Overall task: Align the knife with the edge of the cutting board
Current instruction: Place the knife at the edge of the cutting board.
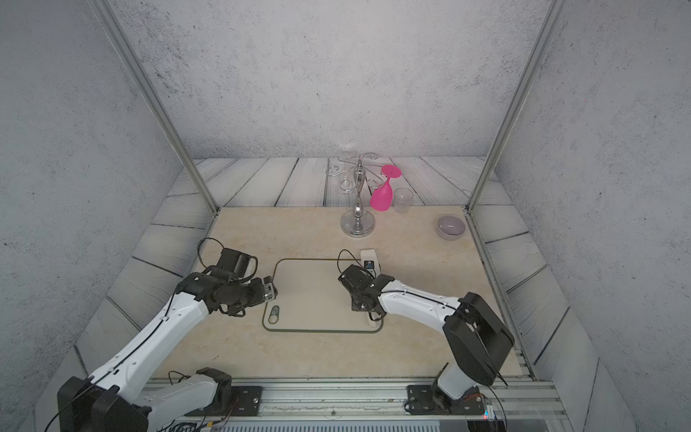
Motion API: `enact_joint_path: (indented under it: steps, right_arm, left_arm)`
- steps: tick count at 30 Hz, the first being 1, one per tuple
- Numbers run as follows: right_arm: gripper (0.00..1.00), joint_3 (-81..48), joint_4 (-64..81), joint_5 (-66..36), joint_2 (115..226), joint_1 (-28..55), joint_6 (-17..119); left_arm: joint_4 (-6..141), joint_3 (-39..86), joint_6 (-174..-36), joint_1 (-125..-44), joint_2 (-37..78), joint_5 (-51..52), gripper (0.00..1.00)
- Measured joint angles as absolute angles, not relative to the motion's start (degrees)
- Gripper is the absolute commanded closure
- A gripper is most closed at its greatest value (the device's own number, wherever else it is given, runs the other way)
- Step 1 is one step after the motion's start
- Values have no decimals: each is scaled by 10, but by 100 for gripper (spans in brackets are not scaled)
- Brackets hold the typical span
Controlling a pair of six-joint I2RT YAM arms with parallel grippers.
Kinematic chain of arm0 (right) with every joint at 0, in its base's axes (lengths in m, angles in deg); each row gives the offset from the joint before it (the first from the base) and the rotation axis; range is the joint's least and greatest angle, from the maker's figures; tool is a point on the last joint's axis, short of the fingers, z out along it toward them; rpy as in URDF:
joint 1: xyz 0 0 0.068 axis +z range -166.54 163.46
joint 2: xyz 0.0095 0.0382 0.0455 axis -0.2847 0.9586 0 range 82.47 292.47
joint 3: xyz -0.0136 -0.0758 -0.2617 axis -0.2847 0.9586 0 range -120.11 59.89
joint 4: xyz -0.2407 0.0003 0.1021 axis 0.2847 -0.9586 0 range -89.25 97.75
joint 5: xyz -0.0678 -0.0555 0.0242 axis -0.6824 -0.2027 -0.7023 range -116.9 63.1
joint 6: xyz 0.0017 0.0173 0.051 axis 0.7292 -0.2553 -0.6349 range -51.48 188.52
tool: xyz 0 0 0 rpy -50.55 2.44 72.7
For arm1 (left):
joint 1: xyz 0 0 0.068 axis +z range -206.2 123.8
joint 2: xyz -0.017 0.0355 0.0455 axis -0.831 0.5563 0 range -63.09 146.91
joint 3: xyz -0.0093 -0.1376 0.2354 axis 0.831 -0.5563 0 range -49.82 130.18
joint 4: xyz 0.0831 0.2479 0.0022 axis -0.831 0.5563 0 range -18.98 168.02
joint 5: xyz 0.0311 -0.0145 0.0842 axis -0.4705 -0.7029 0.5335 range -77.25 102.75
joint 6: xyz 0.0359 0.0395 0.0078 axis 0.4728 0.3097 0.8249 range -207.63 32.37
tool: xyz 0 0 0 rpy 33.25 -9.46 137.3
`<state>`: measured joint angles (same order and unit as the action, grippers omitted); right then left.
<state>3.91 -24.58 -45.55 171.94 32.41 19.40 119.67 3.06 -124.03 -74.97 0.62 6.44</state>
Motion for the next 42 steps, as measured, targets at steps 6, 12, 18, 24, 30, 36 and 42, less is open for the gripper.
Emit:
enact_joint_path:
  steps: [6, 12, 18, 24, 30, 36, 42]
  right_arm:
    - [85, 58, -243, -464, 1719, 350, 163]
    - [83, 63, -233, -466, 1719, 363, 145]
    - [83, 77, -217, -465, 1726, 367, 135]
    - [83, 82, -210, -465, 1745, 367, 129]
    - [81, 82, -204, -465, 1757, 367, 126]
    - [80, 82, -196, -466, 1760, 367, 121]
    - [80, 82, -194, -466, 1766, 367, 114]
  left_arm:
    - [1196, 31, -1239, -751, 9, 64, 0]
    - [1198, 38, -1236, -751, 13, 64, 0]
    - [1202, 44, -1236, -751, 22, 65, 0]
    - [1211, 61, -1234, -751, 32, 67, 0]
    - [1217, 71, -1234, -751, 37, 69, 0]
    - [1222, 76, -1234, -751, 43, 69, 0]
    - [1226, 79, -1234, -751, 44, 69, 0]
